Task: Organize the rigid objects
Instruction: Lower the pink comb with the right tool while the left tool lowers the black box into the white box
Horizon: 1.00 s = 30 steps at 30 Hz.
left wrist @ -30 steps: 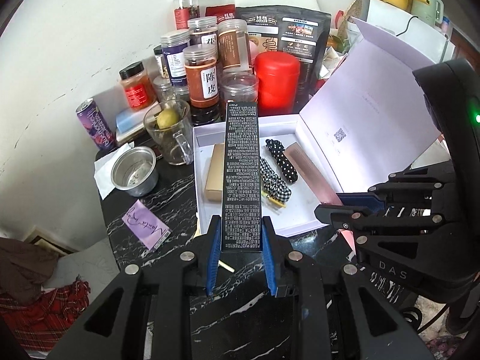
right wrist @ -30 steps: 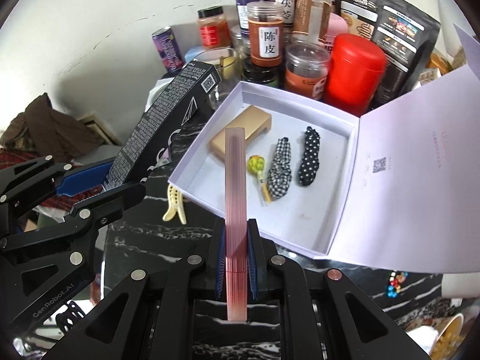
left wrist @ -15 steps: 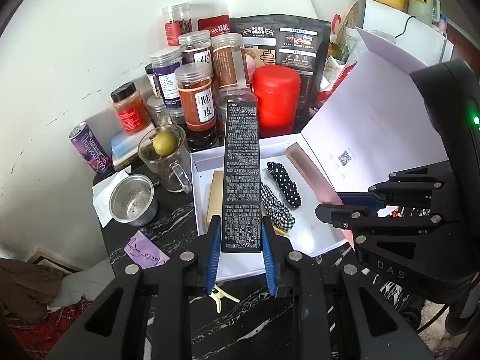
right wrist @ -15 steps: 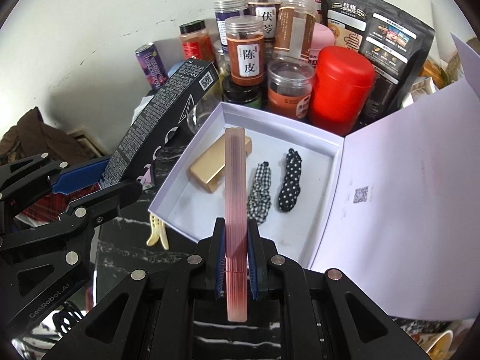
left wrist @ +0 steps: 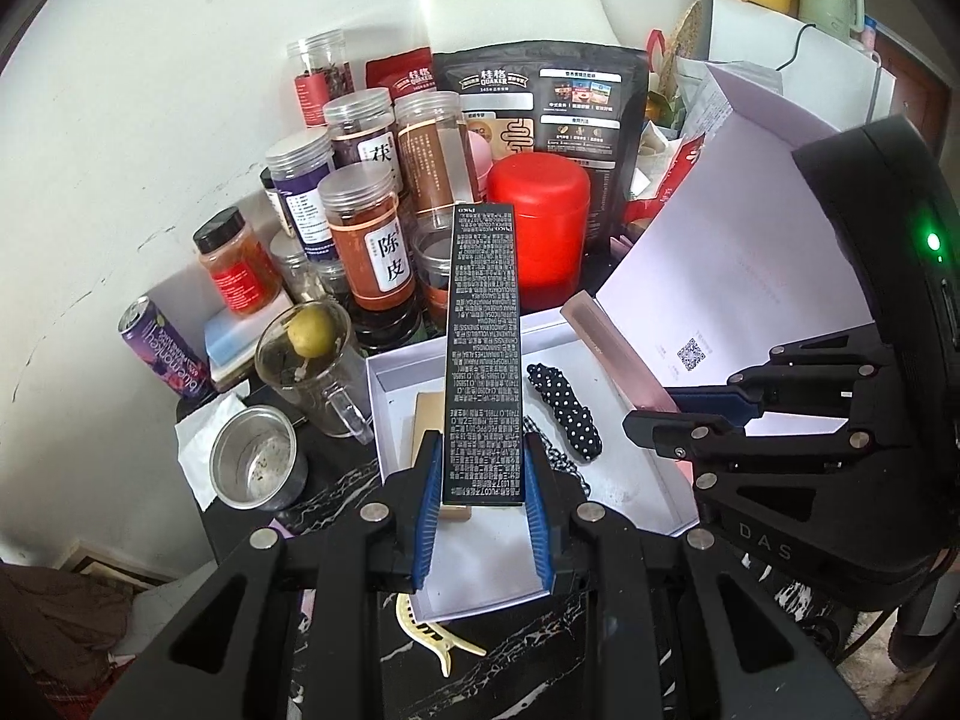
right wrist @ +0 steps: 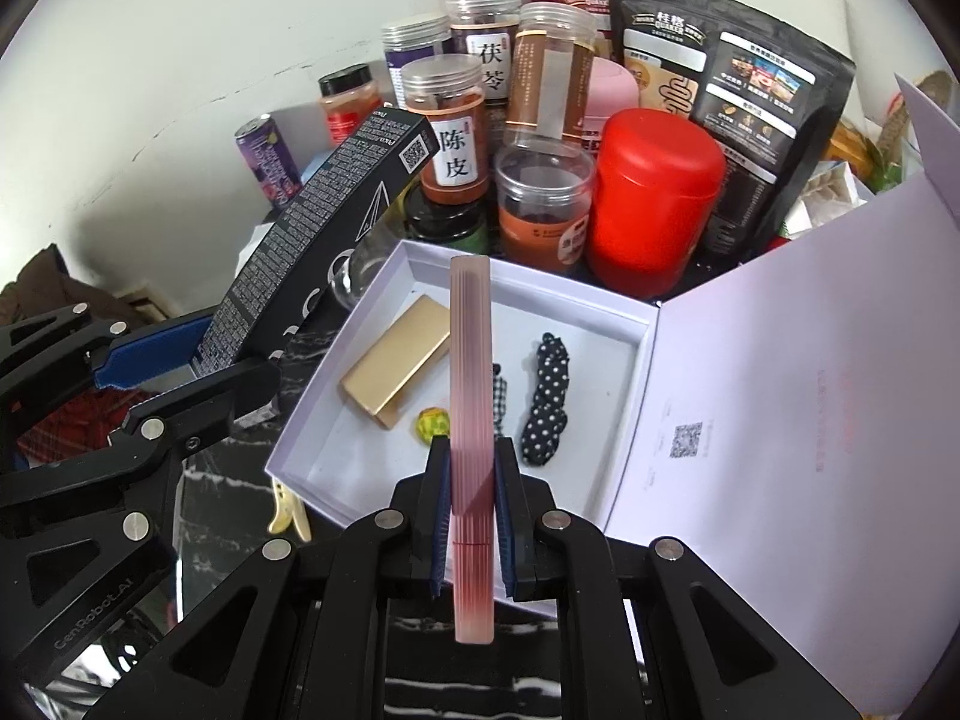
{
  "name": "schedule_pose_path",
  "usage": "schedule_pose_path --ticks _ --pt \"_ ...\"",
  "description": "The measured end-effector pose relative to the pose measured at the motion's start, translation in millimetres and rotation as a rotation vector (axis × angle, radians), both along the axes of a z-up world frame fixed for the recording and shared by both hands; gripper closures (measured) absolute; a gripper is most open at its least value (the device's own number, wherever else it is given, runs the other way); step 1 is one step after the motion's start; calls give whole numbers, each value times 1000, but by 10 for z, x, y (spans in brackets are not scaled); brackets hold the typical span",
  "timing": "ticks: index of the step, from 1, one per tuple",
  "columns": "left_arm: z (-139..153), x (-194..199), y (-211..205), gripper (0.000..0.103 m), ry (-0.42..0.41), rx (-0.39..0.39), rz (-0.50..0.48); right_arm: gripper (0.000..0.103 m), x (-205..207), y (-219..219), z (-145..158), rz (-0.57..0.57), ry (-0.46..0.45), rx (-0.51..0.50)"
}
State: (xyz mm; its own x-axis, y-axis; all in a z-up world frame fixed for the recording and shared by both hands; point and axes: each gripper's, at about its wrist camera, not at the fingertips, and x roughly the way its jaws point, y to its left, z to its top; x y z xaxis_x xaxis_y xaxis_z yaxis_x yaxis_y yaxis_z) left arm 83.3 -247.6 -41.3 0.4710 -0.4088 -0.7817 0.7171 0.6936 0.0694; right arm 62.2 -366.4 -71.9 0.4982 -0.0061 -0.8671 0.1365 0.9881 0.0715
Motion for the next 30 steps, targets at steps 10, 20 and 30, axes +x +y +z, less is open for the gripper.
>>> schedule_pose_path --ticks 10,20,30 --pt "-103 155 -157 78 32 -1 -27 90 141 -180 -60 -41 8 -2" --pt "-299 281 -260 78 77 16 -36 90 250 -271 -234 -80 27 -4" --pt "-551 343 -316 78 147 41 -39 90 297 -278 -482 -58 83 23"
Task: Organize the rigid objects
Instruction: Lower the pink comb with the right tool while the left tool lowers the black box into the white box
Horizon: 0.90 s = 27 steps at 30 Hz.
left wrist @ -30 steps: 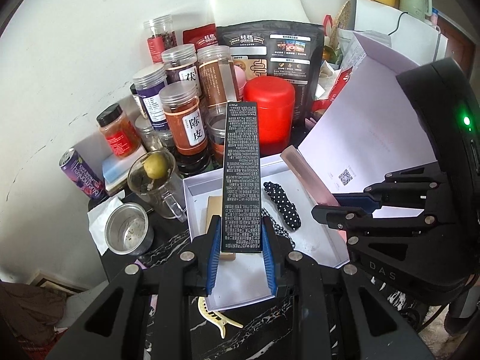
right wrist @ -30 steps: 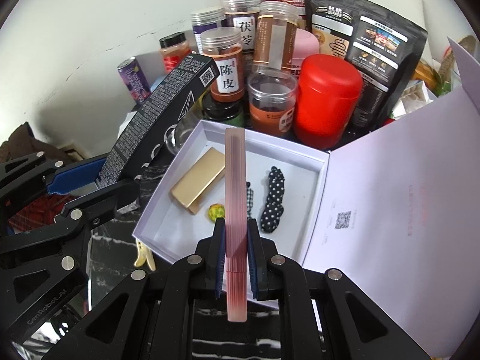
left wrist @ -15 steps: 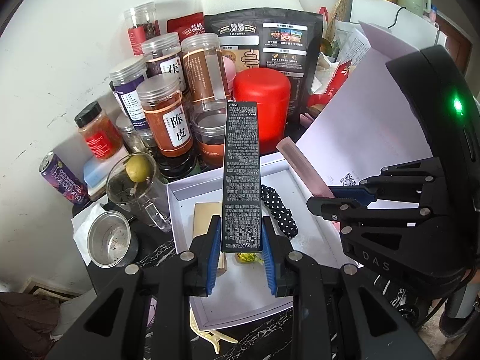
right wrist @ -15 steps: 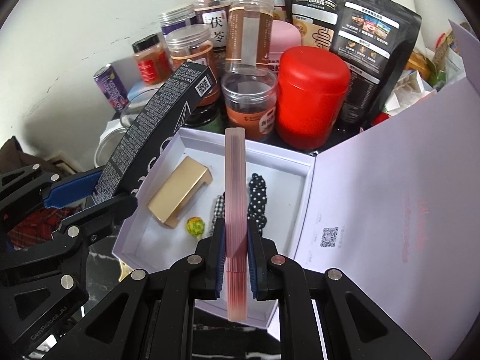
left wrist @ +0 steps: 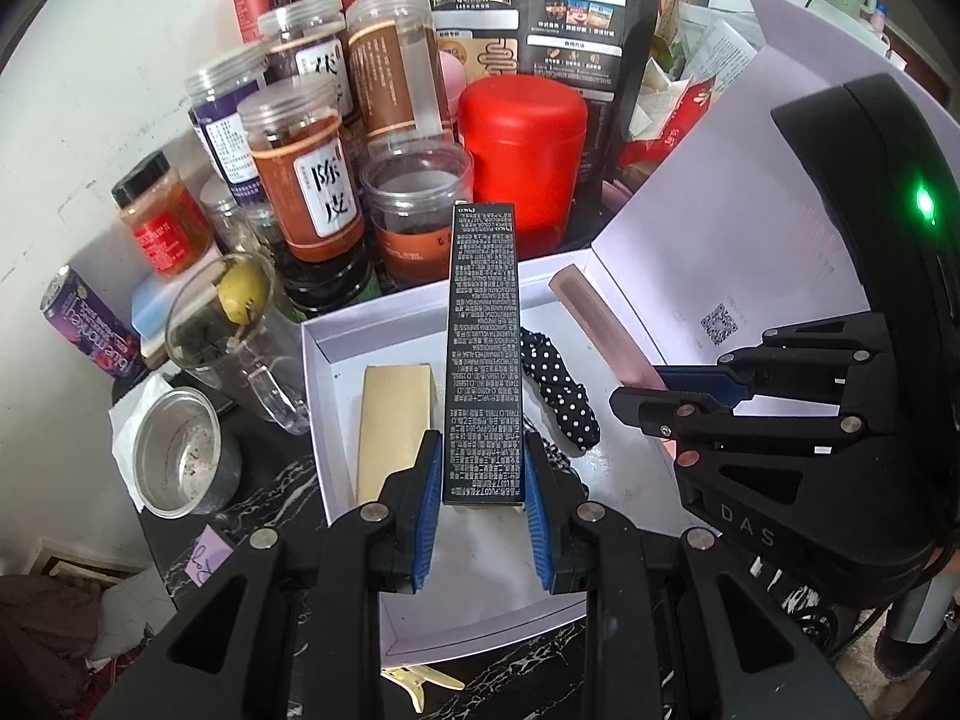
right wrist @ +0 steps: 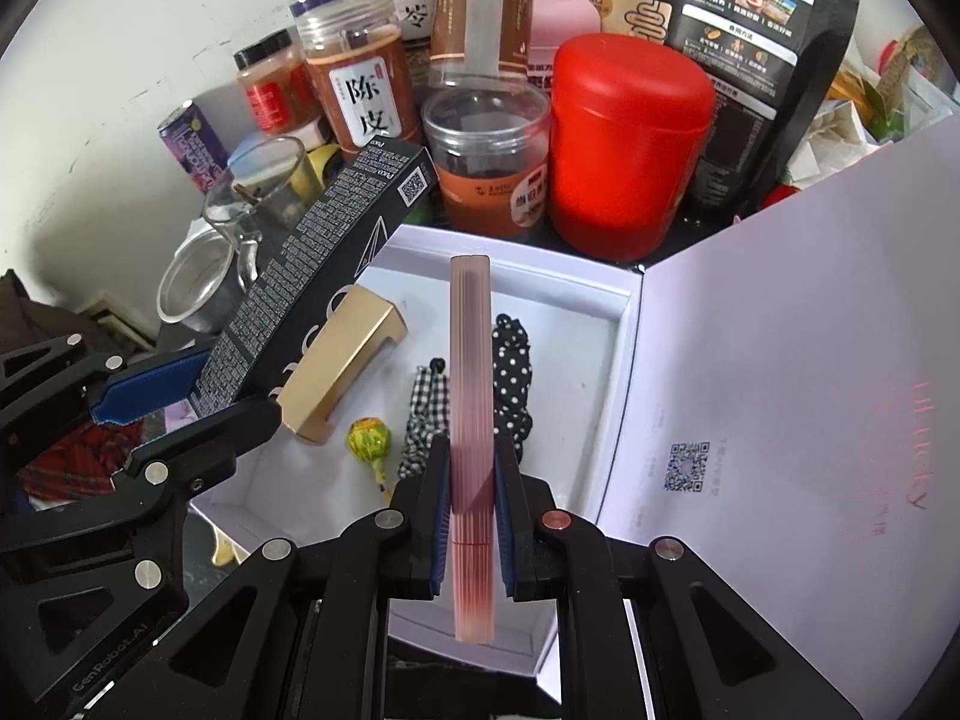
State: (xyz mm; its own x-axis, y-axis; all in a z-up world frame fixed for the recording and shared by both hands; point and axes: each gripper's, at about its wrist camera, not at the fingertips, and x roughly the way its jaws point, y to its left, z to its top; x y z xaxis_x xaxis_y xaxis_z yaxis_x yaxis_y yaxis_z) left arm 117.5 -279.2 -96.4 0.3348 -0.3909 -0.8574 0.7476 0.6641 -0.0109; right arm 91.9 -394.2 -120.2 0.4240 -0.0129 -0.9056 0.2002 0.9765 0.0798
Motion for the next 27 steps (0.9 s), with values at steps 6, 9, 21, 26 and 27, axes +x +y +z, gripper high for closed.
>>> schedule_pose_path --ticks 6,9,21,26,27 --pt "-131 11 -28 78 28 18 -8 90 19 -23 -134 -11 32 1" --pt "-178 30 -37 78 39 24 -11 90 38 -28 -193 -17 47 -3" --pt "-431 106 -40 78 118 52 4 90 121 -19 -435 -25 97 0" --pt "-528 99 -68 78 146 68 8 90 156 -26 -526 -31 118 1" --pt "-558 105 -75 78 156 72 10 90 166 -29 -543 -32 121 1"
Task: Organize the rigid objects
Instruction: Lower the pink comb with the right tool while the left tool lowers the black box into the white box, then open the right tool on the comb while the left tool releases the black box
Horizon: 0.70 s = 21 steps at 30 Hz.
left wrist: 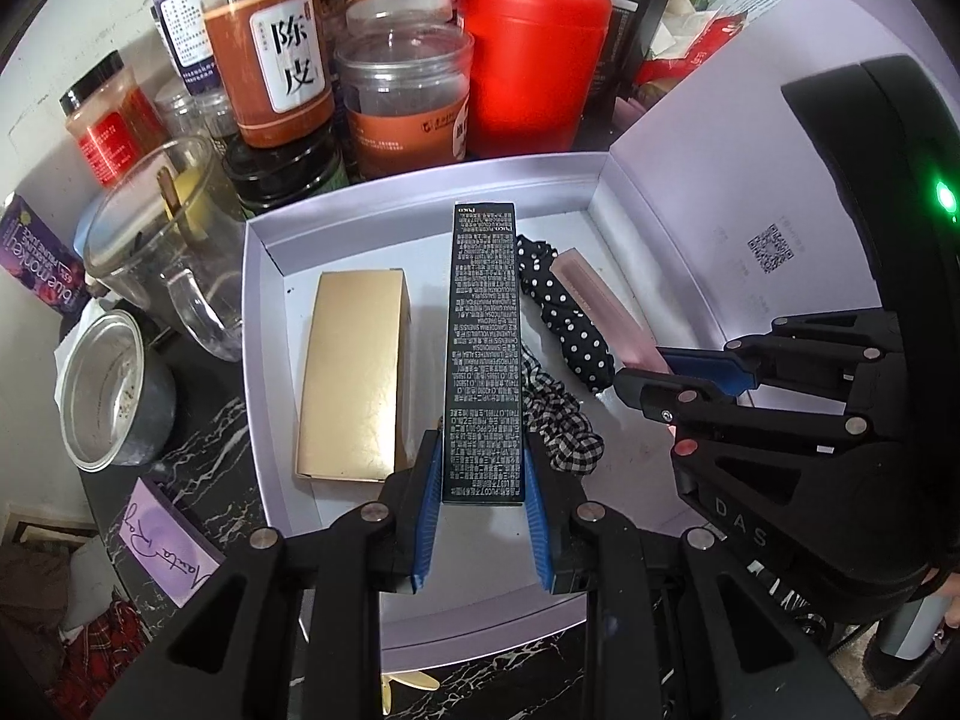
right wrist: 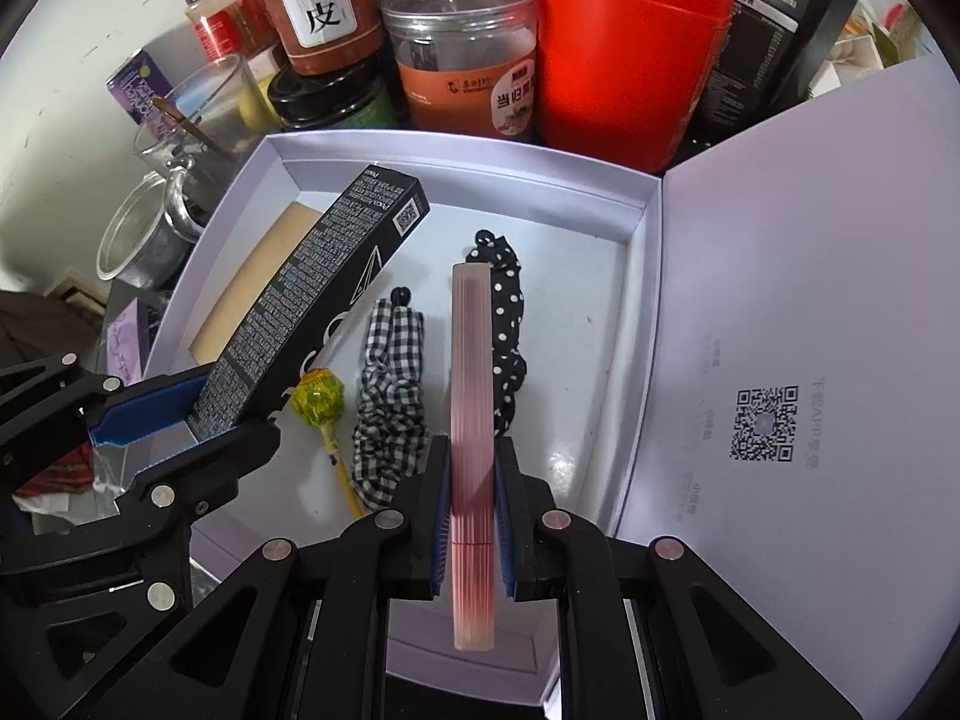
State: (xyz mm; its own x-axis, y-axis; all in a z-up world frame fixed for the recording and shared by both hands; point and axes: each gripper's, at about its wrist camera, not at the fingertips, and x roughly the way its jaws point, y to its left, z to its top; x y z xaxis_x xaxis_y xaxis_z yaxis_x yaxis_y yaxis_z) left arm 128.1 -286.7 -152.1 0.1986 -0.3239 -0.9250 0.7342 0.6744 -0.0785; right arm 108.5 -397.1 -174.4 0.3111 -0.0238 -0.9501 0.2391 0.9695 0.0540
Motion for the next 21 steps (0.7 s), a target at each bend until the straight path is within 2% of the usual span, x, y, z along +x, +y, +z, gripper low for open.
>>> schedule_pose_path --ticks 12,17,21 --pt "-237 84 -43 78 69 47 52 90 99 19 -175 -3 45 7" --pt "-214 75 -73 78 74 55 34 89 115 32 -176 -6 46 0" --pt "-96 73 -100 78 43 64 39 85 86 49 -86 -9 35 -9"
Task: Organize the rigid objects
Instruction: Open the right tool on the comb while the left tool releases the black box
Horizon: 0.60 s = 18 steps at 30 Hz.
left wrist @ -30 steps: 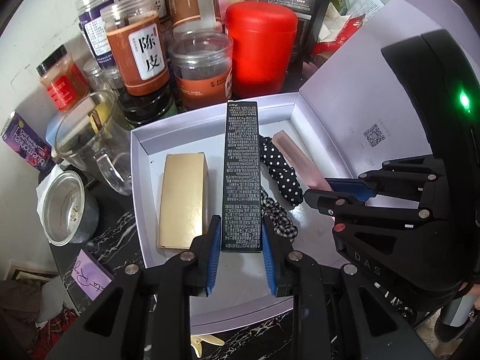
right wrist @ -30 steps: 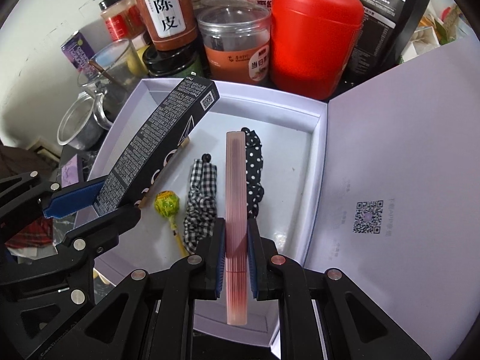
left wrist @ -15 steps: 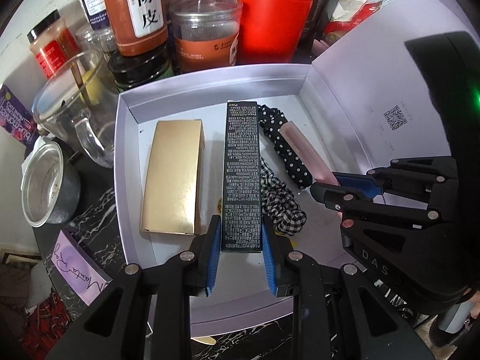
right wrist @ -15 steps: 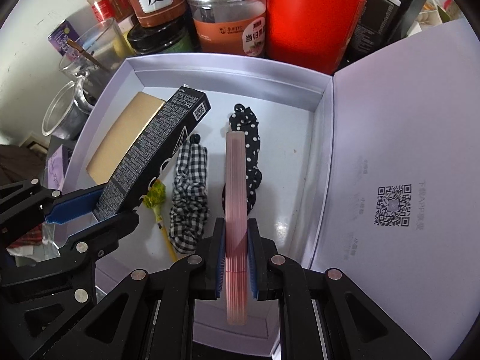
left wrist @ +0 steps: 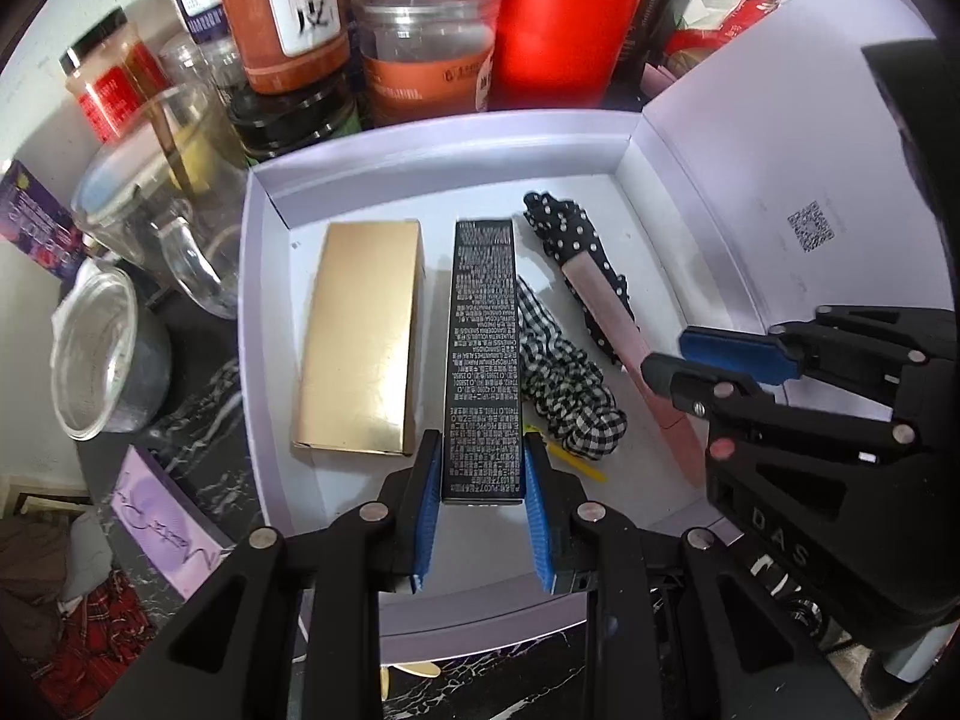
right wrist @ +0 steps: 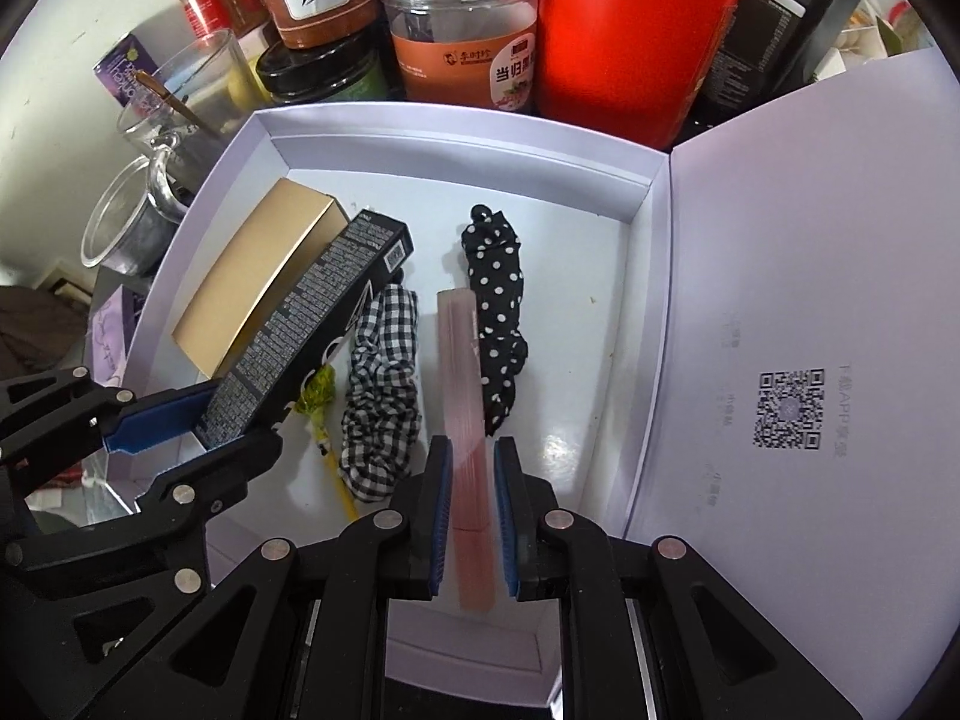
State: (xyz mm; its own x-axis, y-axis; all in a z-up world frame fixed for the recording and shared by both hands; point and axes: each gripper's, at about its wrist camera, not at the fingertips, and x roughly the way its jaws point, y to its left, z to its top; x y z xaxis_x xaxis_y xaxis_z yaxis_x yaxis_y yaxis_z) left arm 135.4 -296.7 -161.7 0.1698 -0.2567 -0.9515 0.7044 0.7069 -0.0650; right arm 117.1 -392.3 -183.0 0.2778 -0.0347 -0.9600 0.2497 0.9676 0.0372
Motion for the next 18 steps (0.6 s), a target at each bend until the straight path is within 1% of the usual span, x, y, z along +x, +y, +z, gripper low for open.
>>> schedule_pose_path --ticks 2,5,6,7,8,9,10,12,14,18 --pt "59 -4 10 78 -4 -11 10 77 -26 1 60 -3 -11 -3" --pt "127 -2 27 77 -9 -12 19 76 -72 6 168 -6 -28 -15" --pt "159 -1 54 74 -17 -11 23 75 -91 11 202 -7 -32 -15" --pt "189 -2 68 61 -26 -10 24 72 -104 7 223 -10 -34 -16" --pt "213 -14 78 50 -33 -12 26 69 -124 0 245 -15 -37 -16" --pt "240 -15 93 35 -46 -9 32 69 -142 -1 266 -20 -40 -16" --pt "266 -13 112 27 -61 -4 38 70 -165 -4 288 -23 -42 -15" --pt "314 0 153 26 -50 -25 49 69 -180 5 351 -33 -43 -29" --pt "347 11 191 26 -45 -27 65 69 -201 -6 386 -38 -48 -17" --pt "438 -34 286 26 -67 -34 78 69 -235 -33 477 -36 -57 -21"
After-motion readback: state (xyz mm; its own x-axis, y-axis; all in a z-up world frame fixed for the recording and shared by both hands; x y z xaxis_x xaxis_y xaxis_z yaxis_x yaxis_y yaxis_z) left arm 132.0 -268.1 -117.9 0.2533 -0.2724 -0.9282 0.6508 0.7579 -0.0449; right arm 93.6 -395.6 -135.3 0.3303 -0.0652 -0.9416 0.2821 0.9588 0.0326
